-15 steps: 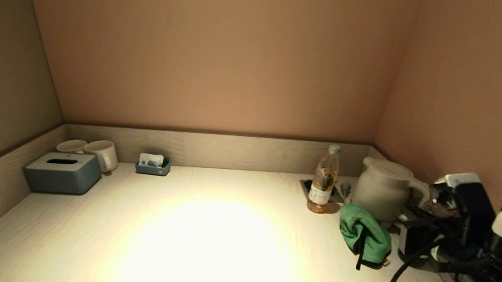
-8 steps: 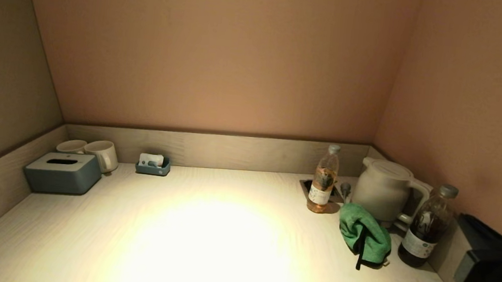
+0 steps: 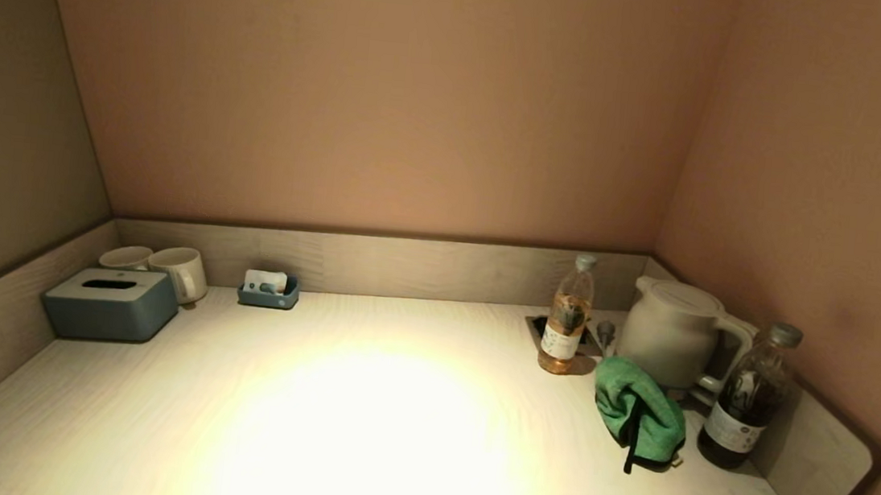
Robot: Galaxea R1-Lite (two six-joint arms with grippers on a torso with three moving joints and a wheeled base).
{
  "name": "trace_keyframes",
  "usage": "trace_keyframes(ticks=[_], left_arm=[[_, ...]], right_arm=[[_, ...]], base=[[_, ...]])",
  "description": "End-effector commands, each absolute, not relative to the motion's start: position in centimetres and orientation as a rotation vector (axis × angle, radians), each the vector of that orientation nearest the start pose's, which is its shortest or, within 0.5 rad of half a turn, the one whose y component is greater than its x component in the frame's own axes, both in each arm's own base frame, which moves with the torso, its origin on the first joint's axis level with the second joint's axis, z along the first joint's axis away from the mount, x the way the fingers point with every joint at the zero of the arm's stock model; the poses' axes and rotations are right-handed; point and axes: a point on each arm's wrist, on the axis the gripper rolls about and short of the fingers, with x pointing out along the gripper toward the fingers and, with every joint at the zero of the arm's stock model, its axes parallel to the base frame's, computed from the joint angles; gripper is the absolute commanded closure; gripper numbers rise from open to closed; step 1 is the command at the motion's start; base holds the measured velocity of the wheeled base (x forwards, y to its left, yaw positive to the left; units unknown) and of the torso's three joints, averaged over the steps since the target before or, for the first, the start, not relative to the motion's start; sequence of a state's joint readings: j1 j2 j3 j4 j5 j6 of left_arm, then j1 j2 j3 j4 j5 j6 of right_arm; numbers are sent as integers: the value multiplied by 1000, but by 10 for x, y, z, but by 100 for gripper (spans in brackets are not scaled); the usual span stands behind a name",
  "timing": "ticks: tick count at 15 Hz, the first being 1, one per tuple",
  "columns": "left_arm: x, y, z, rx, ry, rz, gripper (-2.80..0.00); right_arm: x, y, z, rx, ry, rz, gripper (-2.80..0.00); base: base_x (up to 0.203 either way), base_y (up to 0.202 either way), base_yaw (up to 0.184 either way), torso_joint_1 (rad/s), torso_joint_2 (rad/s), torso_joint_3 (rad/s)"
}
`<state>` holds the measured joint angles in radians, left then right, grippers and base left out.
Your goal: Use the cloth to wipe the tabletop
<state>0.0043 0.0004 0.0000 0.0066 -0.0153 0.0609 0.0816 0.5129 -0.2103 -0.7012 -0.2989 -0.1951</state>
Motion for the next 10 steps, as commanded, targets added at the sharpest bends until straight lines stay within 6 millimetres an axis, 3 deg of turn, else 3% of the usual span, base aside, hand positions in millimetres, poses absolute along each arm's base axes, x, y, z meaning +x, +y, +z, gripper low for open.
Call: trace_keyframes(ticks=[1,7,10], left_arm=[[-23,0,75,61,7,-11,0],[-23,0,75,61,6,-11,0],[-23,0,75,61,7,-11,0]], right_arm=[[-2,-7,185,-143,-231,-274,0],[-25,-7,171,-150,-238,-353,0],[-41,-7,154,-142,-268,-344,0]], base=[[0,0,0,0,0,0],[0,0,0,0,0,0],[0,0,0,0,0,0]])
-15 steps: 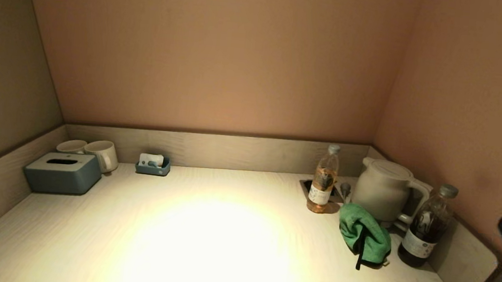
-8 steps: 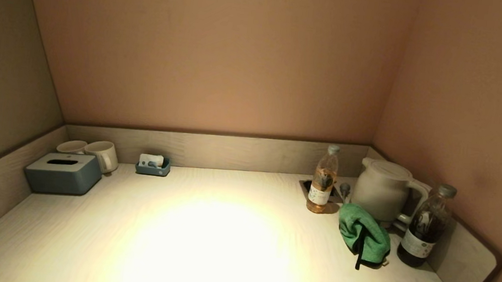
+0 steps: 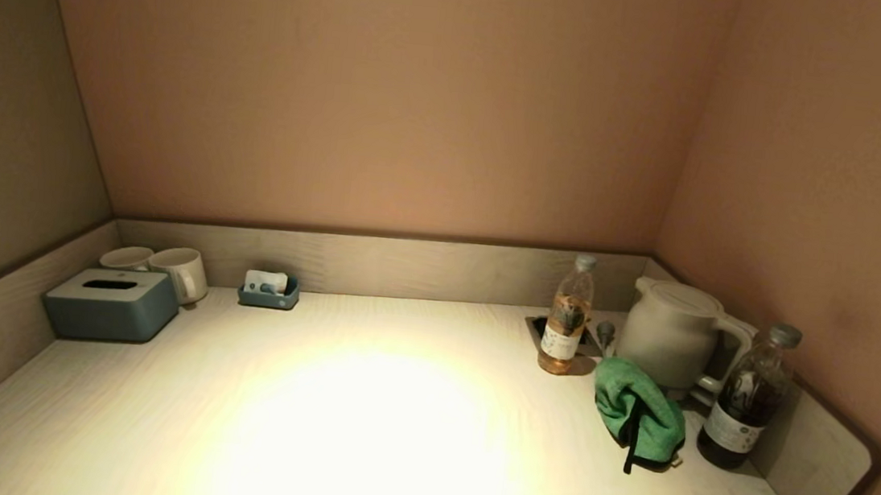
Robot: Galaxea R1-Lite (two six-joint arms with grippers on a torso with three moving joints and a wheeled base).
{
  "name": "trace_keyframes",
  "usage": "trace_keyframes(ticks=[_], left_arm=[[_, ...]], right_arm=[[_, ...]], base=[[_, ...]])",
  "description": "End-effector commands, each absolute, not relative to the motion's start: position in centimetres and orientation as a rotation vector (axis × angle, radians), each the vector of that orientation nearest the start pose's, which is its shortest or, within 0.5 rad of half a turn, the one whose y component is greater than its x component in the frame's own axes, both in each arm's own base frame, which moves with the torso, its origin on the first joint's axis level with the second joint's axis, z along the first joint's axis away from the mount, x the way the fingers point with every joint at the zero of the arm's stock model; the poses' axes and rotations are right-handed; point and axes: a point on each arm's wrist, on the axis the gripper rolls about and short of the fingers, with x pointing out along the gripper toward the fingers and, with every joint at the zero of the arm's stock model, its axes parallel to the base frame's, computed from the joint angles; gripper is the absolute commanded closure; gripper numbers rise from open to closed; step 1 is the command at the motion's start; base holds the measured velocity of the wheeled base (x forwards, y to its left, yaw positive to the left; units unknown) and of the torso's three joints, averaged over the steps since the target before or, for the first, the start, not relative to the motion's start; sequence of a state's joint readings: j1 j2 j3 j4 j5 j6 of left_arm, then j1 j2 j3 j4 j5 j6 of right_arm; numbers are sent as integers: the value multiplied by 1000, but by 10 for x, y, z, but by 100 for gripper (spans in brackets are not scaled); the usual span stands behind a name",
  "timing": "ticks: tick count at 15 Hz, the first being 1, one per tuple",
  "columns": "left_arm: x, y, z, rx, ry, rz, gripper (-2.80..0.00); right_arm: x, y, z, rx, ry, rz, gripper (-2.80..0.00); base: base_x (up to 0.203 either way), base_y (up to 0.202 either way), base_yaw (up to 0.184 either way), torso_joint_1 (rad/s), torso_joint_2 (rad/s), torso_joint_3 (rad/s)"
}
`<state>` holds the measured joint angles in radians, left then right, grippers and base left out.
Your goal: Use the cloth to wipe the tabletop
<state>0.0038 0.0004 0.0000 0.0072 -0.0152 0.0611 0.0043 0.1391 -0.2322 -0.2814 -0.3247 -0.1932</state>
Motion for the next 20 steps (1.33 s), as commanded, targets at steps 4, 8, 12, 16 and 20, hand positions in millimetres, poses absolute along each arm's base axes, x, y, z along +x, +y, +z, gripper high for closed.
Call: trace_keyframes(ticks=[4,8,12,16,20], left_arm=[[-23,0,75,61,7,-11,0],[-23,0,75,61,6,-11,0],[-23,0,75,61,7,-11,0],[-23,0,75,61,6,-11,0],[-23,0,75,61,7,-11,0]], right_arm=[[-42,-5,132,-98,-288,-229,0],[-35,-3,120,-107,-272,-125,0],[-26,-2,99,-120,-220,-76,0],[-24,-1,93,-127,-164,-47,0],[-23,0,84,-132,-87,1,0]], base=[[0,0,0,0,0,0],[0,0,0,0,0,0],[0,0,0,0,0,0],[0,0,0,0,0,0],[0,0,0,0,0,0]])
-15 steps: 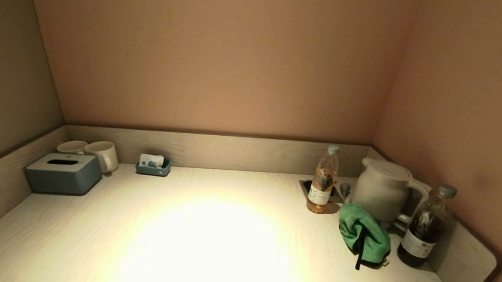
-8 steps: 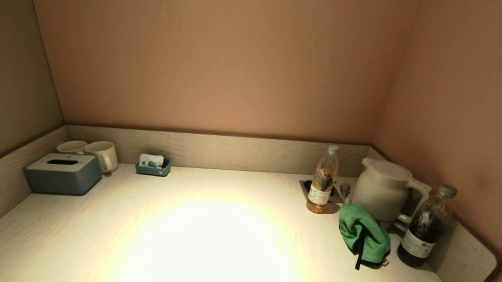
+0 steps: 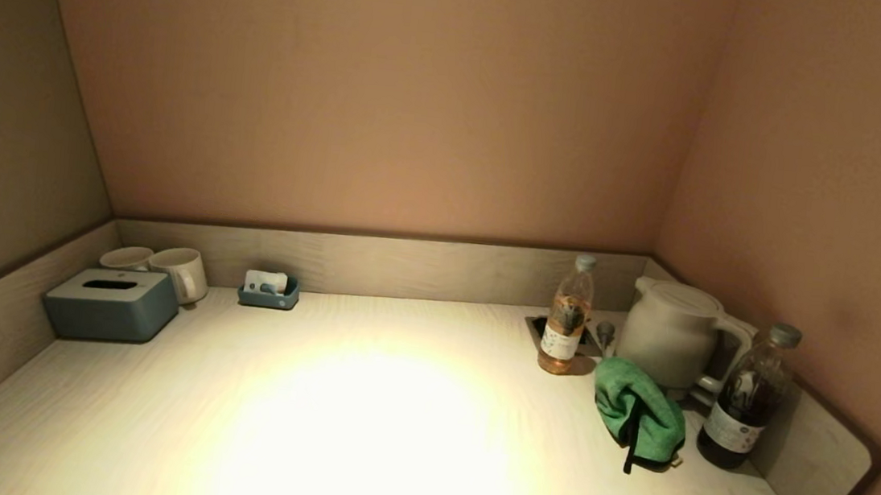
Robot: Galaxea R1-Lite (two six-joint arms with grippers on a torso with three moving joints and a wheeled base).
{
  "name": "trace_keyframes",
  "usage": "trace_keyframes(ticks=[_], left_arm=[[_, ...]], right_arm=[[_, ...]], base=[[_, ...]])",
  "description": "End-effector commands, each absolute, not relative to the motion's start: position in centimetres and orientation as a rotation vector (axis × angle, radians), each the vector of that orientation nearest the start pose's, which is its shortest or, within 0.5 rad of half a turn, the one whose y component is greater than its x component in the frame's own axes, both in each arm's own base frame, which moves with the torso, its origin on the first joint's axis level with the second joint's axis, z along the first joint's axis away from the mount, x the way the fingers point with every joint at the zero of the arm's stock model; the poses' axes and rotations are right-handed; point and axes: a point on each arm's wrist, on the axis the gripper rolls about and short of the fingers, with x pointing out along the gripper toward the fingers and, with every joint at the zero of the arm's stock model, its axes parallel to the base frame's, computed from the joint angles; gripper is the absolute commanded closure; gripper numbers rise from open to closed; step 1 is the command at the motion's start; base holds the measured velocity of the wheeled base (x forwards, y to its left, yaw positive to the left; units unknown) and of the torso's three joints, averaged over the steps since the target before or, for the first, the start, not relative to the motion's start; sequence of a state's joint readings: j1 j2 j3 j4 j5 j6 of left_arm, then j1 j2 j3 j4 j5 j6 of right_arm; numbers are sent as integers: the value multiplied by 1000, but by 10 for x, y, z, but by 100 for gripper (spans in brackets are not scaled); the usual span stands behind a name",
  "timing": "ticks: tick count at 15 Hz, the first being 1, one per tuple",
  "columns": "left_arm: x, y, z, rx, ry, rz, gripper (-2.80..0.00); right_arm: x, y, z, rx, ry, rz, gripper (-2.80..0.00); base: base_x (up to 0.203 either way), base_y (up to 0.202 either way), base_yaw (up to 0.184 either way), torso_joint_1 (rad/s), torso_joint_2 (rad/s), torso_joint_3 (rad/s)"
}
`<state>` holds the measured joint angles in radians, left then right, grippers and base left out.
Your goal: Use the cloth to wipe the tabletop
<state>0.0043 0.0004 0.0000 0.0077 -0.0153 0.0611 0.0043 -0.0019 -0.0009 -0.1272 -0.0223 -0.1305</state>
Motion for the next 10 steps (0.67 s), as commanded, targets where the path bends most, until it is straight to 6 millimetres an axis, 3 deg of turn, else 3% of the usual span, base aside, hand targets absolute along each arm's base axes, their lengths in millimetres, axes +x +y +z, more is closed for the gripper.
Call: trace_keyframes(ticks=[1,10], left_arm=[[-23,0,75,61,6,-11,0],[-23,0,75,61,7,-11,0]], right_arm=[[-23,0,81,-126,-56,16,0],[-23,0,75,-11,0,12,0]], base=[[0,0,0,0,0,0],[0,0,0,0,0,0]])
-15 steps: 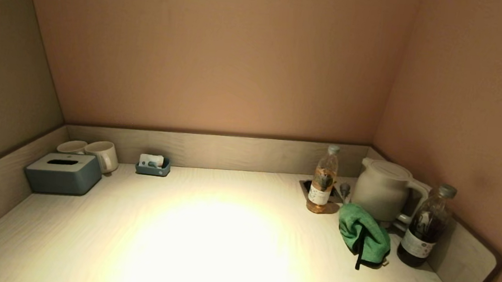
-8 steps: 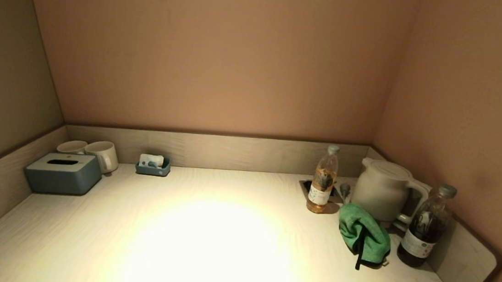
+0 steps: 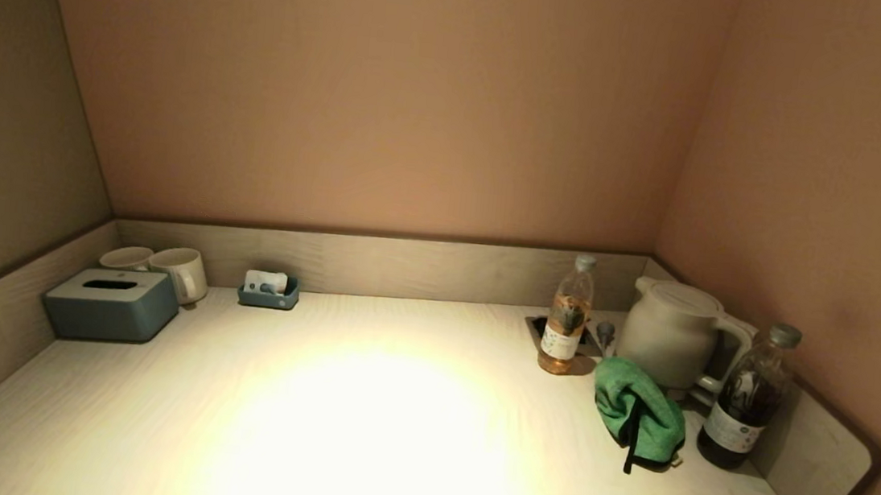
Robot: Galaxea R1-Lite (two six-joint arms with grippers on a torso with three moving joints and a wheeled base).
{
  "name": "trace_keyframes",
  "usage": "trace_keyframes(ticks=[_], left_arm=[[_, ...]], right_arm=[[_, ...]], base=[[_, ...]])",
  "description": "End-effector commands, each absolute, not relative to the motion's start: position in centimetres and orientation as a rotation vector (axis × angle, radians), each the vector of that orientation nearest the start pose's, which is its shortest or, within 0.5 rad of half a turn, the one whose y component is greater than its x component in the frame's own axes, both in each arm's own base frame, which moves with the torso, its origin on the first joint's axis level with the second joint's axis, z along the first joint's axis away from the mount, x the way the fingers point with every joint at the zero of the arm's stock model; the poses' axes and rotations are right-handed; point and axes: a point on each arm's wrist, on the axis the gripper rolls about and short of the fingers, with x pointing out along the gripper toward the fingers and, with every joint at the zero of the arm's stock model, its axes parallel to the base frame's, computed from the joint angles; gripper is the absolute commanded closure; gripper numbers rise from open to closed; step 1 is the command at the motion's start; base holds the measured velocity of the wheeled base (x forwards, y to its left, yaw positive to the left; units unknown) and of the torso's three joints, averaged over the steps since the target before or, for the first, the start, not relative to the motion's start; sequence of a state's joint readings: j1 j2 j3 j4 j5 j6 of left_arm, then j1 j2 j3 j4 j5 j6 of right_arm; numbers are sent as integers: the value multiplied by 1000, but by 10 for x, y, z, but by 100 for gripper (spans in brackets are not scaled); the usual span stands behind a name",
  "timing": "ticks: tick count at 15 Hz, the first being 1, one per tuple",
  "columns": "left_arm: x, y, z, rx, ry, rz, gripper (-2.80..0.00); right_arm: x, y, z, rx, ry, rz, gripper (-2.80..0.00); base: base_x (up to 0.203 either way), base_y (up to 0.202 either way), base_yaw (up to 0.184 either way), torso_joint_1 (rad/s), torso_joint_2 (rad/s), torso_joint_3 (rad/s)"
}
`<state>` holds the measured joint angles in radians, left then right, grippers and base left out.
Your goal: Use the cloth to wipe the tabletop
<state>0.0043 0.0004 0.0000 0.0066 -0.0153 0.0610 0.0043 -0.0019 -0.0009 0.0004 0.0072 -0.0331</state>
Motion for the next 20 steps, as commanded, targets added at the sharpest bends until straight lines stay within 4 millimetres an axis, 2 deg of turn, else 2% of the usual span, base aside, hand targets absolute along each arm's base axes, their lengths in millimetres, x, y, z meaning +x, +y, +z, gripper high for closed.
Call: trace_keyframes(ticks=[1,20], left_arm=[[-23,0,75,61,6,-11,0],[-23,0,75,63,7,-11,0]], right_arm=[[-23,0,75,-11,0,12,0],[-23,0,75,-9,0,11,0]], base=[[0,0,0,0,0,0],[0,0,0,0,0,0]])
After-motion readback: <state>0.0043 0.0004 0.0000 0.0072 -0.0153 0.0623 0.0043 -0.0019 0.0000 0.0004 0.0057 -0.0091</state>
